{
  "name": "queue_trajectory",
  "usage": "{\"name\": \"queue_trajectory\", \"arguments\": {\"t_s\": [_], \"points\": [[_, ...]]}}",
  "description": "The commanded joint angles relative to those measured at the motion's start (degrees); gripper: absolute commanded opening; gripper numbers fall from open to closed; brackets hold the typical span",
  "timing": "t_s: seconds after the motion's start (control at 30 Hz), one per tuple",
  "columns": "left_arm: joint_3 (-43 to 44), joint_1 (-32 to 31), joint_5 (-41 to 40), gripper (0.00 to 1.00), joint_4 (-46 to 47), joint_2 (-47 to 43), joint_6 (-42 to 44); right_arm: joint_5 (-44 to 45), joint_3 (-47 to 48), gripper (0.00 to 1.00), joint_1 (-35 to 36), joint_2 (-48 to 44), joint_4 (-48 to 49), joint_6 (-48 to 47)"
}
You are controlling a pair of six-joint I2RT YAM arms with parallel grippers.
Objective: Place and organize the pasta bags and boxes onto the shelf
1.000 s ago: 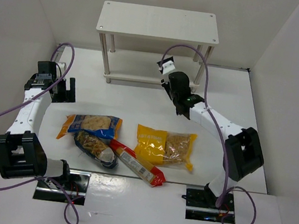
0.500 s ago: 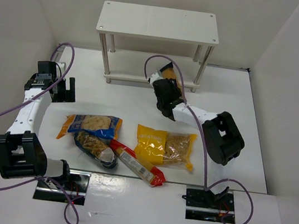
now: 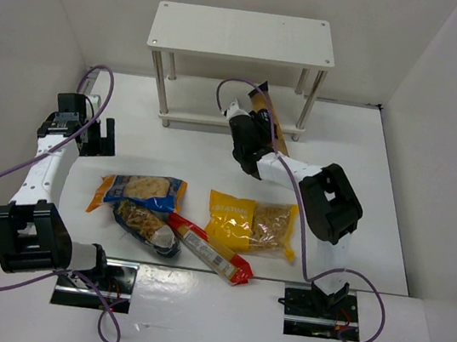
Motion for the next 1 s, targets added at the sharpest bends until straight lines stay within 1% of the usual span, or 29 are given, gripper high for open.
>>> {"name": "queue_trajectory", "arguments": {"t_s": [0.0,0.03,0.13,0.17,0.33,0.47,0.73,0.97], "points": [[-0.1,0.3,-0.2,1.0,0.7,0.1,0.7,4.5,5.1,0.0,0.3,-0.8,10.2,-1.2],[-0.1,0.3,0.3,1.0,0.7,0.1,0.7,4.5,5.1,0.0,0.3,-0.8,10.2,-0.7],[-0.1,0.3,0.3,1.0,0.7,0.1,0.7,1.6,7.3,0.0,-0.7,-0.8,4.7,3.9],[-0.1,0.3,0.3,1.0,0.7,0.1,0.7,0.9,7.4,0.0,-0.7,-0.8,4.1,5.7],[-0.1,0.3,0.3,1.0,0.7,0.1,0.7,-2.2,8.5,0.0,-2.6,-1.4,3.4,8.1],[-0.1,0.3,0.3,1.0,0.7,0.1,0.7,-5.8,9.9,0.0,-3.9,-2.0,-2.4,13.4],[-0.1,0.3,0.3,1.0,0.7,0.1,0.7,-13.8,8.1,0.0,-7.1,-3.7,-3.0,20.4],[-0.1,0.3,-0.2,1.0,0.7,0.1,0.7,-14.4,6.4,0.0,-7.1,-4.8,-2.5,21.5]]}}
